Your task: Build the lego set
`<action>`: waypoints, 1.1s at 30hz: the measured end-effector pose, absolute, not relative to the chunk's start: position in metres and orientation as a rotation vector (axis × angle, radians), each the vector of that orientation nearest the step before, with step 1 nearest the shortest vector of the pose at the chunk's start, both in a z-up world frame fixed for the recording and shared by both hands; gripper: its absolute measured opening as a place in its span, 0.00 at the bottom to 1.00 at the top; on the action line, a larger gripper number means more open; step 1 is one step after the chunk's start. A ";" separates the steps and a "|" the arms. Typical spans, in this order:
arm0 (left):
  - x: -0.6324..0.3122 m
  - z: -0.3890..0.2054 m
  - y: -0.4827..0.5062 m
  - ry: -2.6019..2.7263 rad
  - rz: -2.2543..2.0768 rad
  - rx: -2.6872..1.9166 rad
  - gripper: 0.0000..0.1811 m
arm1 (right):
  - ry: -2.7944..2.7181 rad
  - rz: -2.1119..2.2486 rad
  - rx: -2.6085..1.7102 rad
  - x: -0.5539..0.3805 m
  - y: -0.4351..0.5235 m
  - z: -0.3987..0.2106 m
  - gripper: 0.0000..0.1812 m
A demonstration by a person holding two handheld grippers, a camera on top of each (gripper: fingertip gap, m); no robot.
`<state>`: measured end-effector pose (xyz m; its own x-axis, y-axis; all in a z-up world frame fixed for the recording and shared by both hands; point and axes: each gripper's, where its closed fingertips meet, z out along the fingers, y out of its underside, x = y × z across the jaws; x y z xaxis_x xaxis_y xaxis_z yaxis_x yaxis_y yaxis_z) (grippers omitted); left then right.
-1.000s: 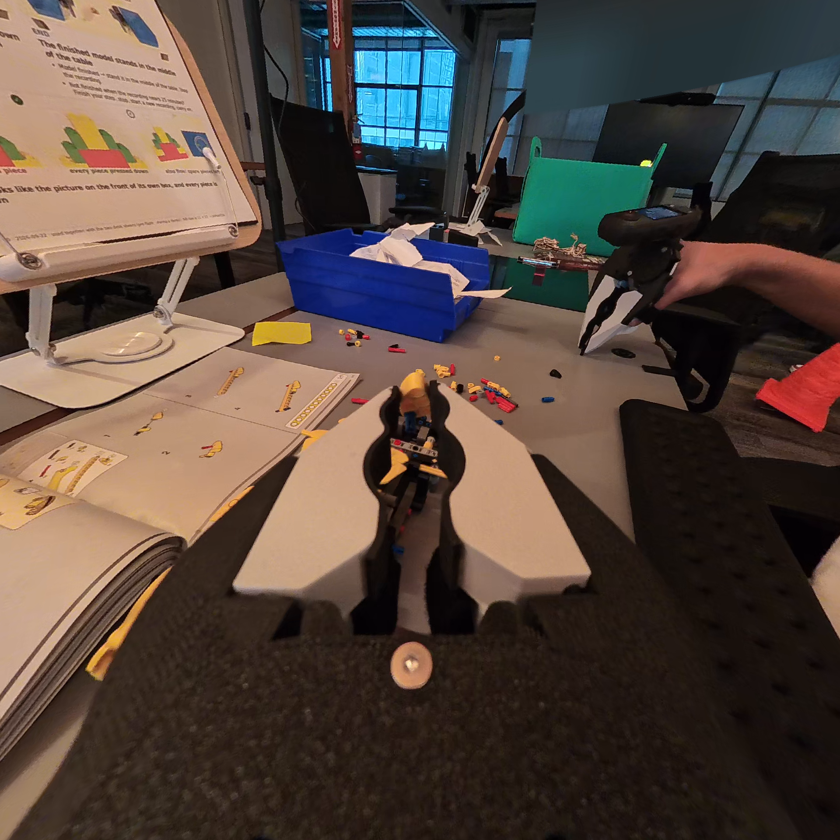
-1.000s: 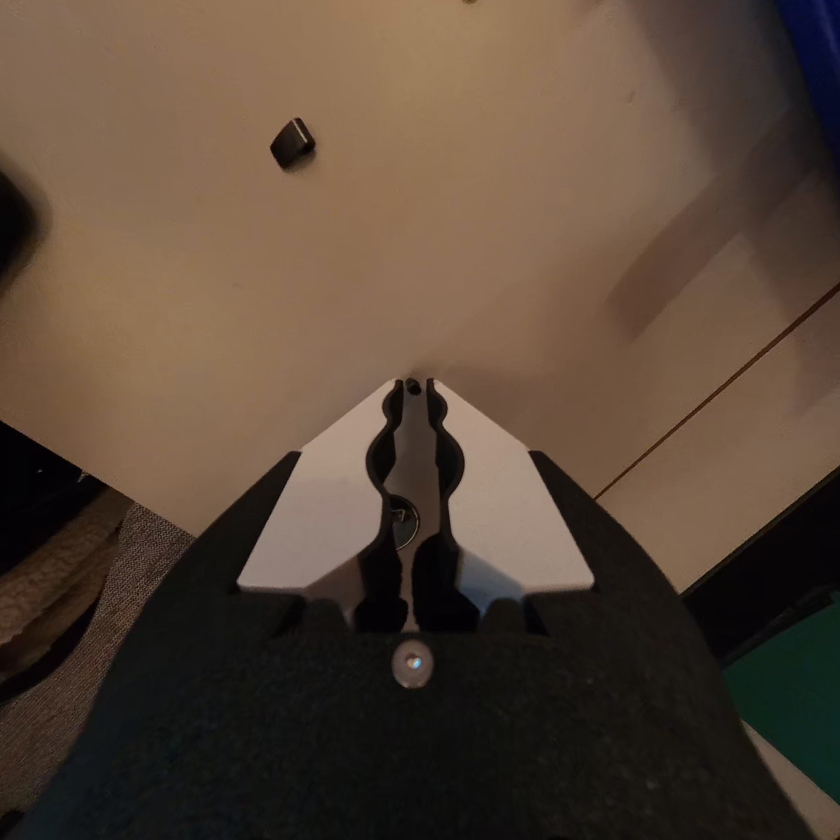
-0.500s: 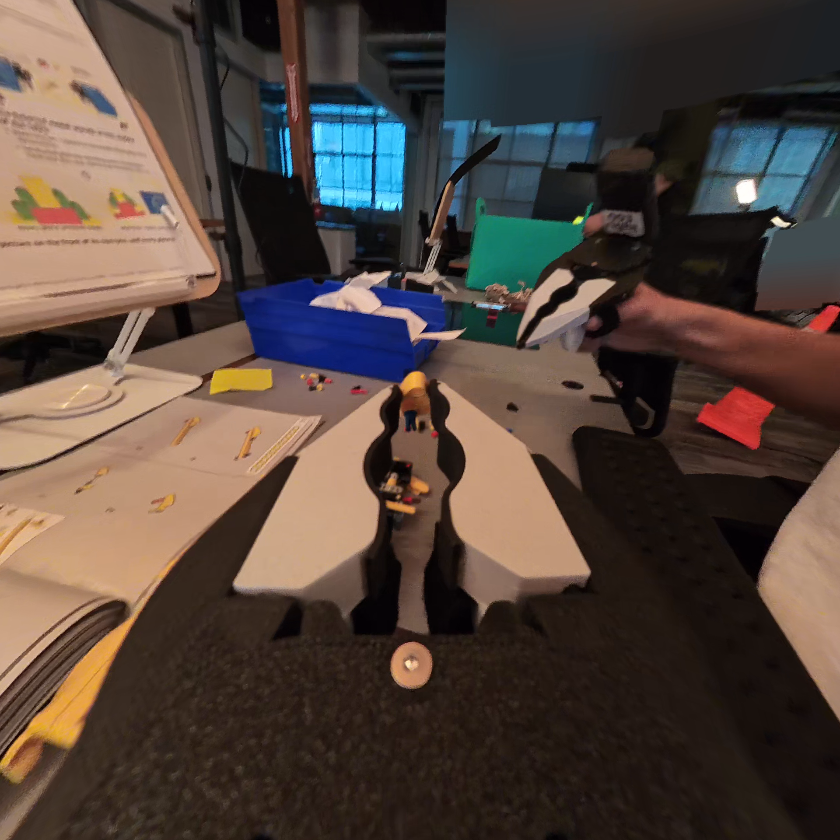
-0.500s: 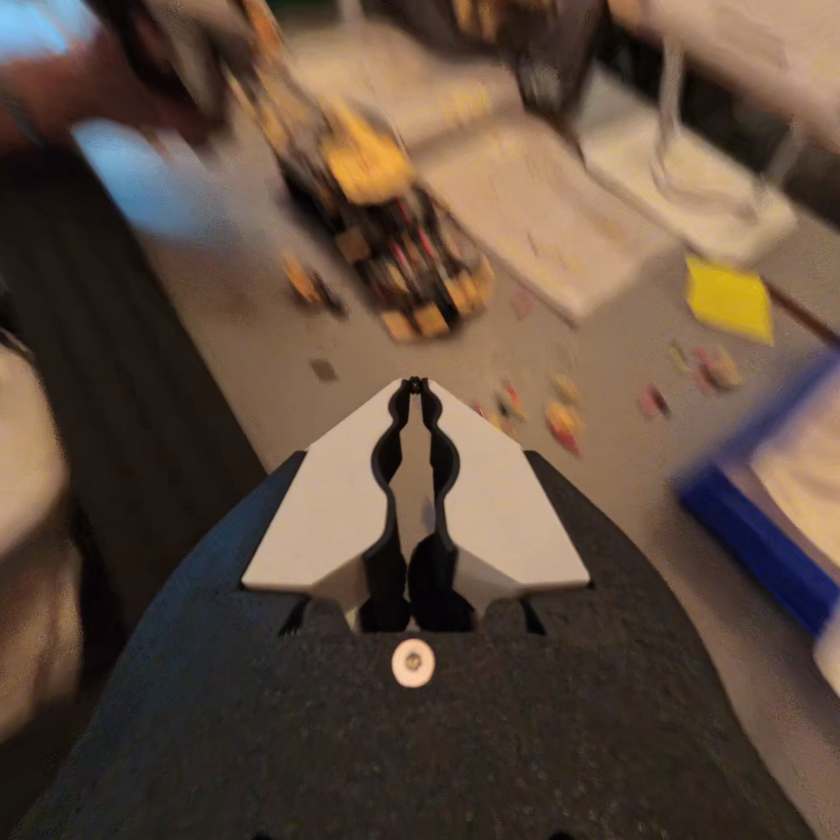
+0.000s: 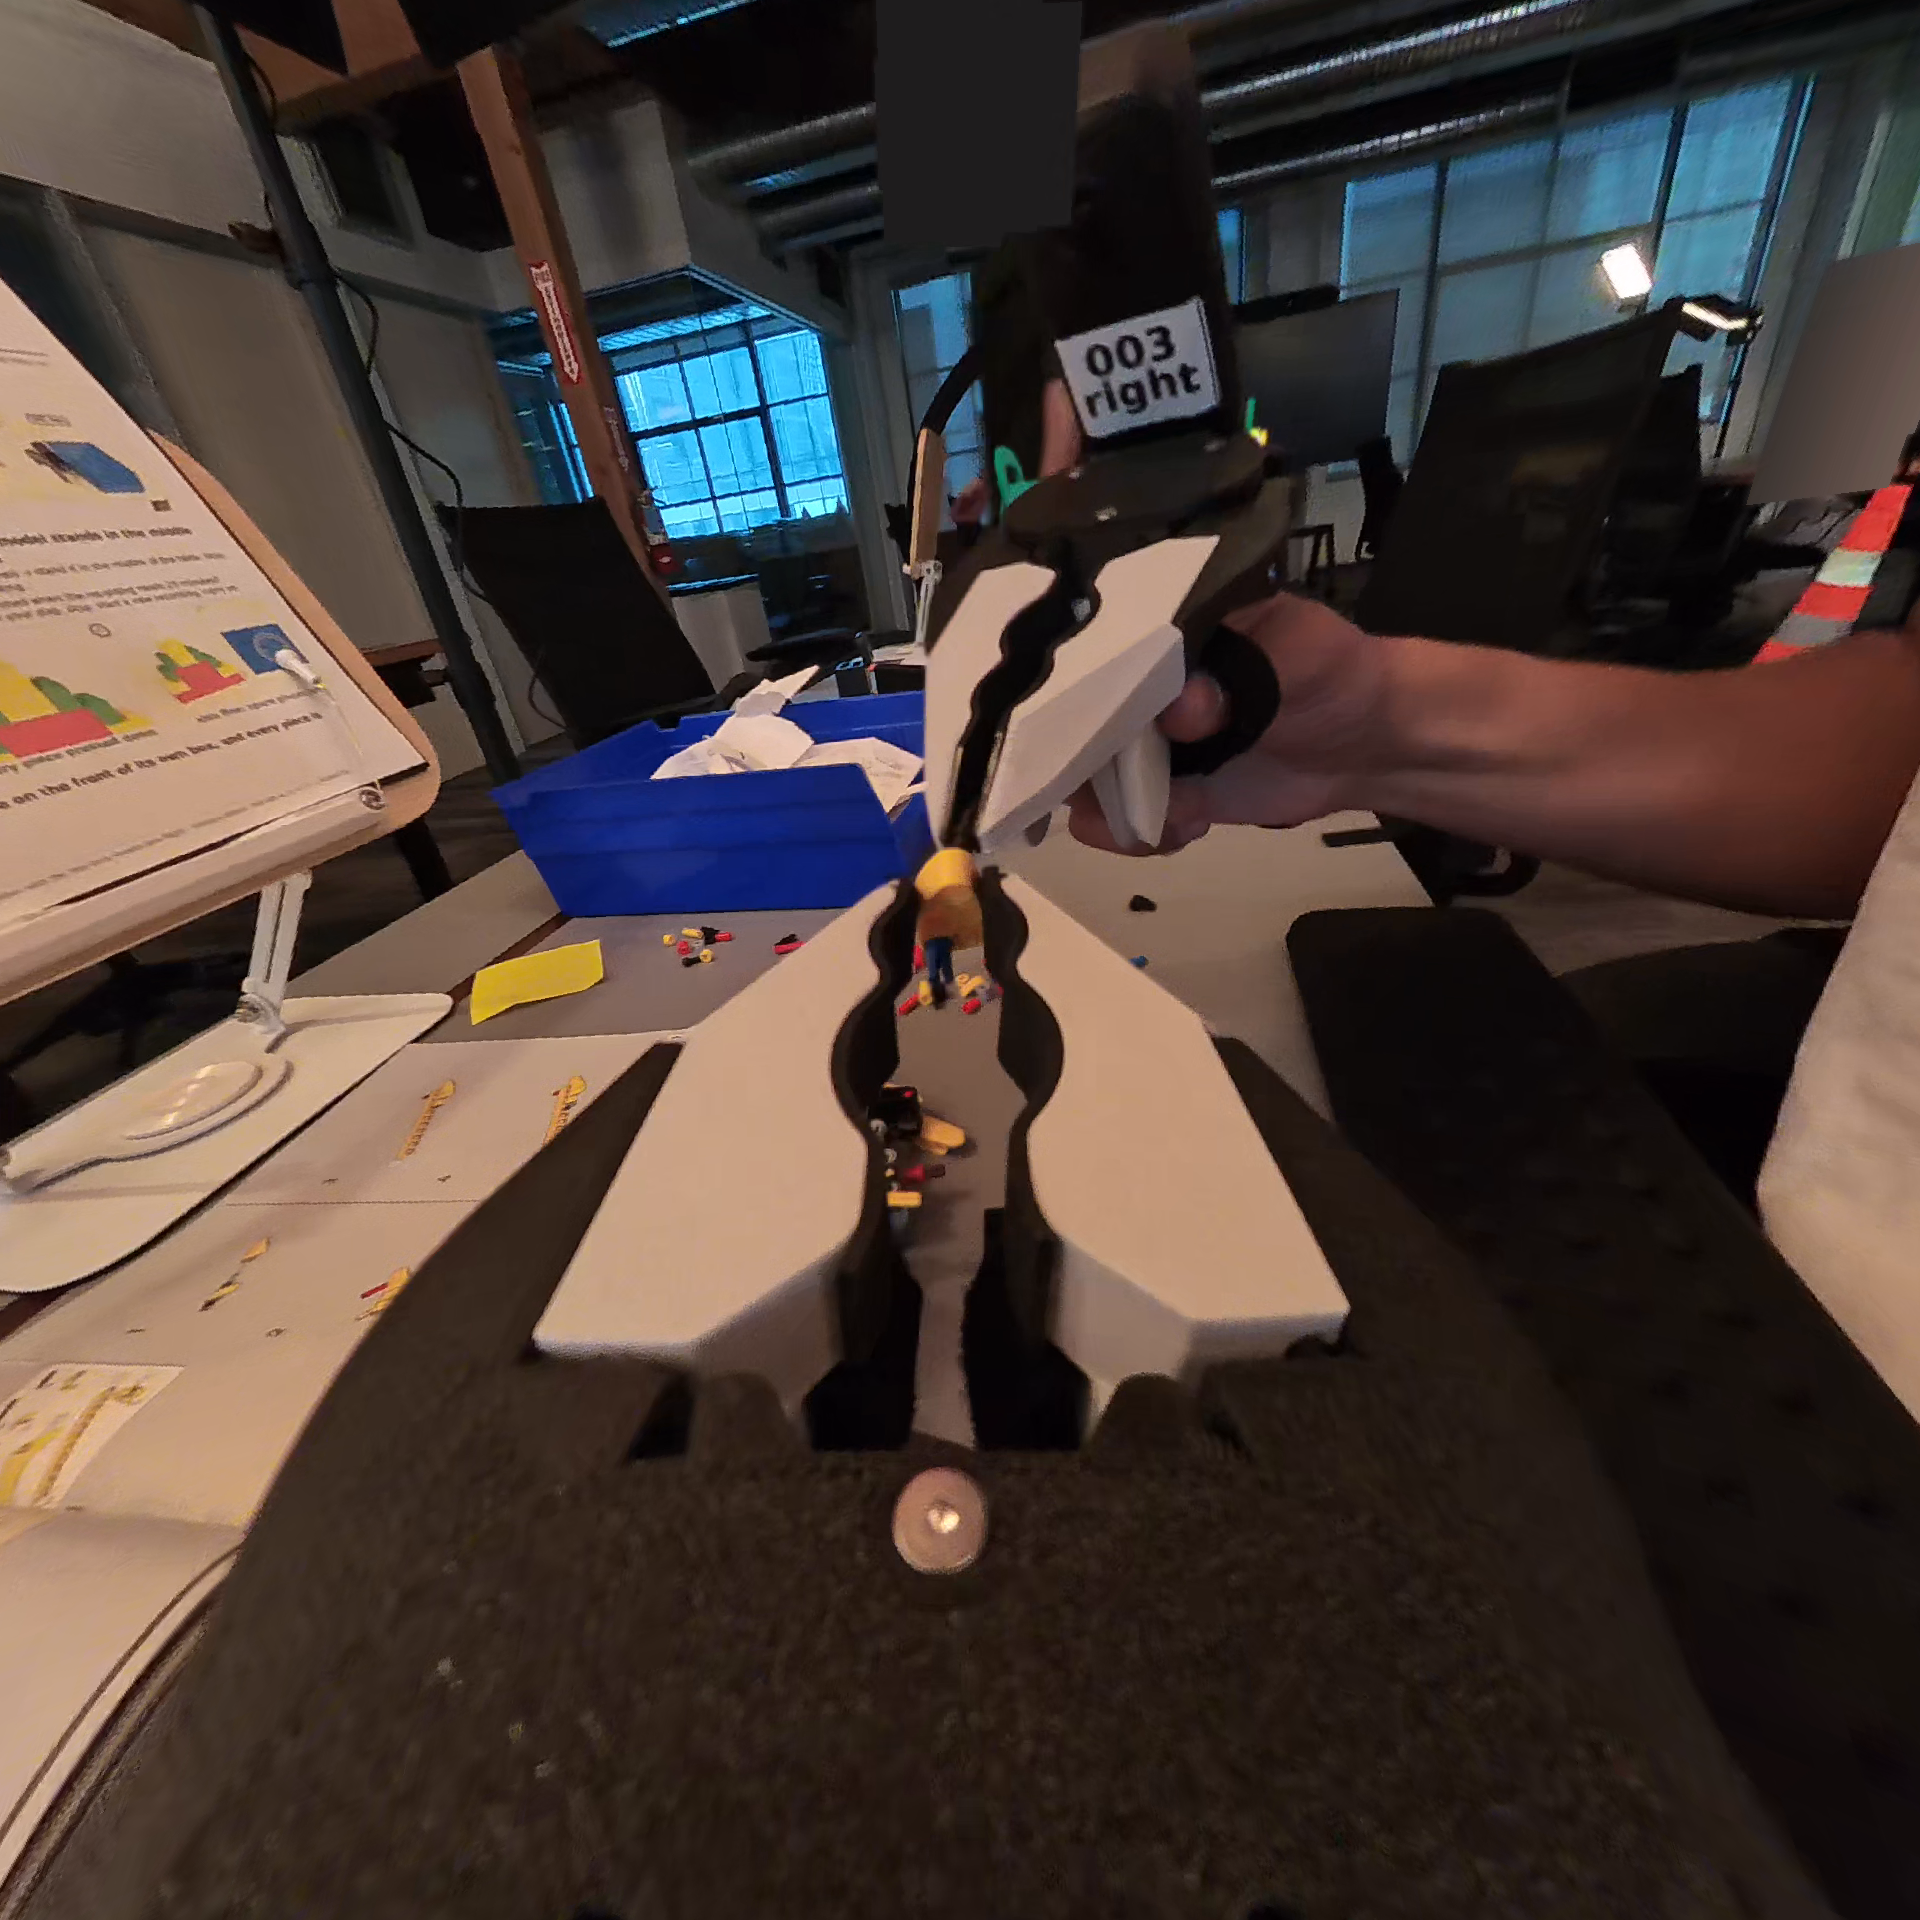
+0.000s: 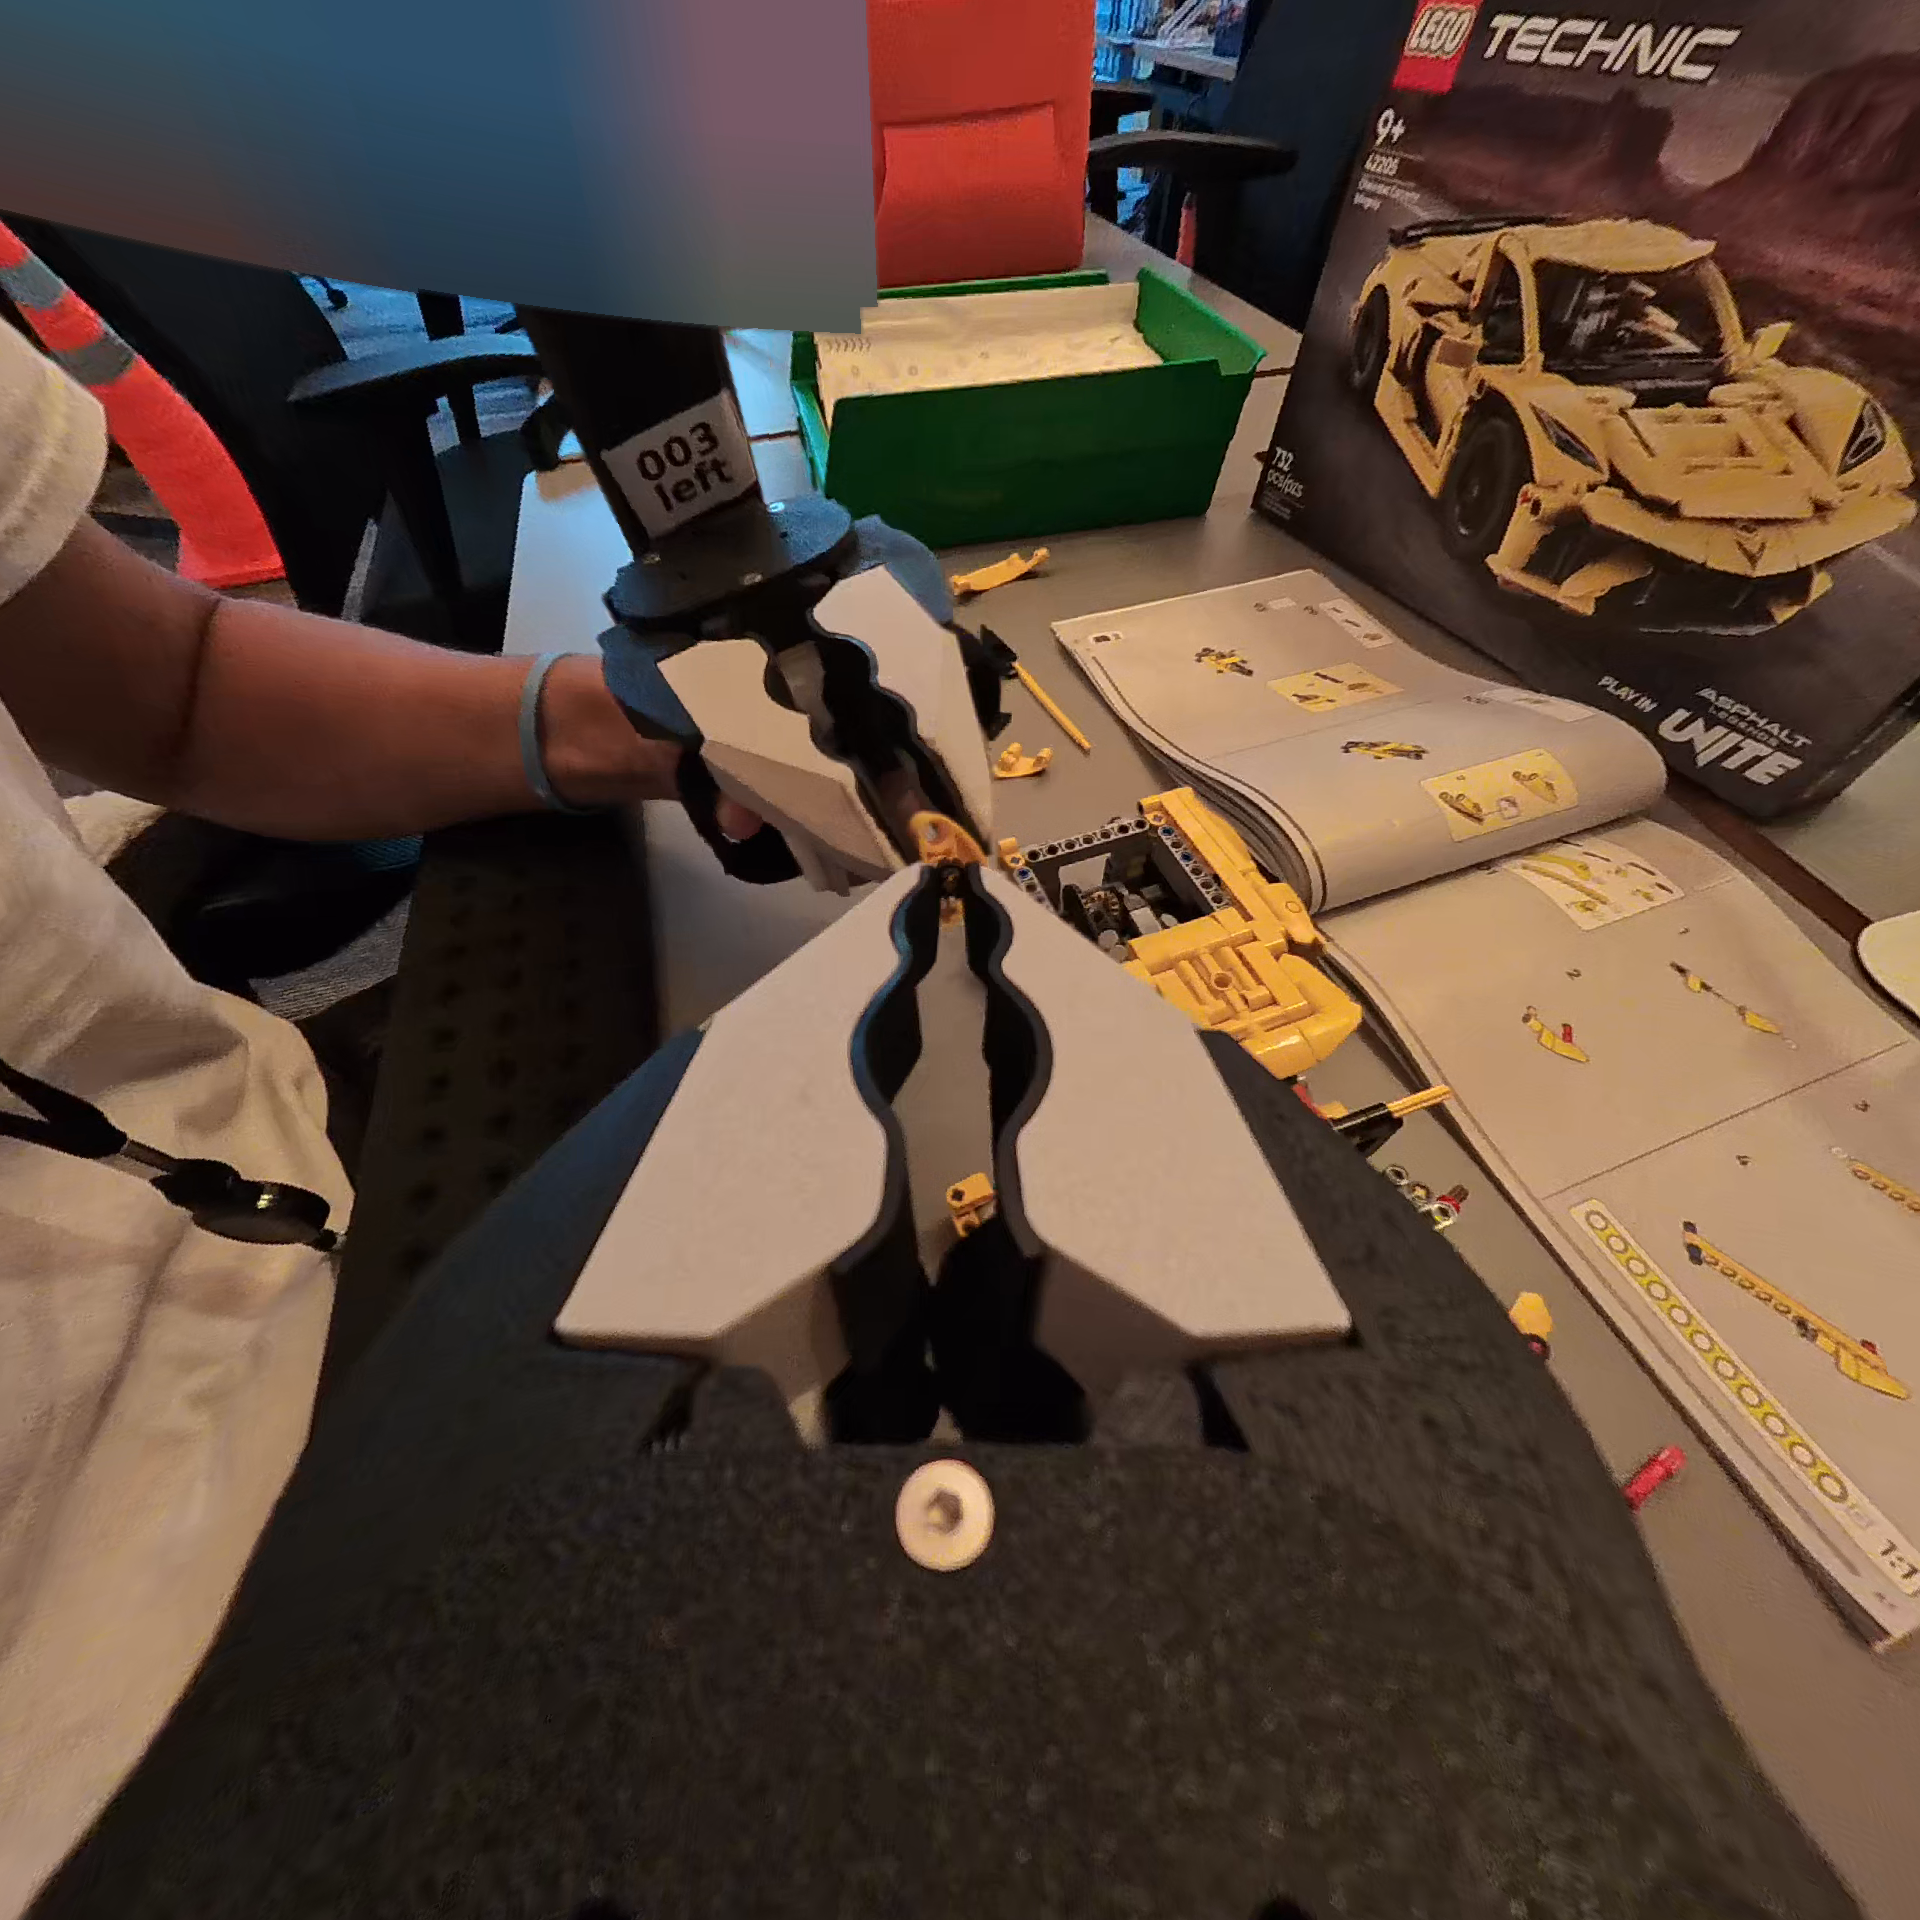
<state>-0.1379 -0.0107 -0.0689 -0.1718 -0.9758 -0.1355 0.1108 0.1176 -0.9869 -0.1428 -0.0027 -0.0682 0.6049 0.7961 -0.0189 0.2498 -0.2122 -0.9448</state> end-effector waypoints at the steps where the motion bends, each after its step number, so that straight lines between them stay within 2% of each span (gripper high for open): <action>1: -0.137 -0.070 -0.012 1.330 -1.276 -0.947 0.07 | -0.861 0.643 -1.764 -0.143 -0.003 -0.069 0.02; 14: -0.128 -0.096 -0.026 1.516 -1.100 -0.953 0.06 | -0.984 0.640 -1.872 -0.139 -0.019 -0.091 0.02; 23: -0.116 -0.118 -0.026 1.632 -0.702 -0.912 0.05 | -1.125 0.395 -2.055 -0.128 -0.022 -0.116 0.02; 33: -0.122 -0.097 -0.021 1.514 -0.906 -0.958 0.06 | -0.870 0.558 -1.958 -0.112 -0.026 -0.091 0.02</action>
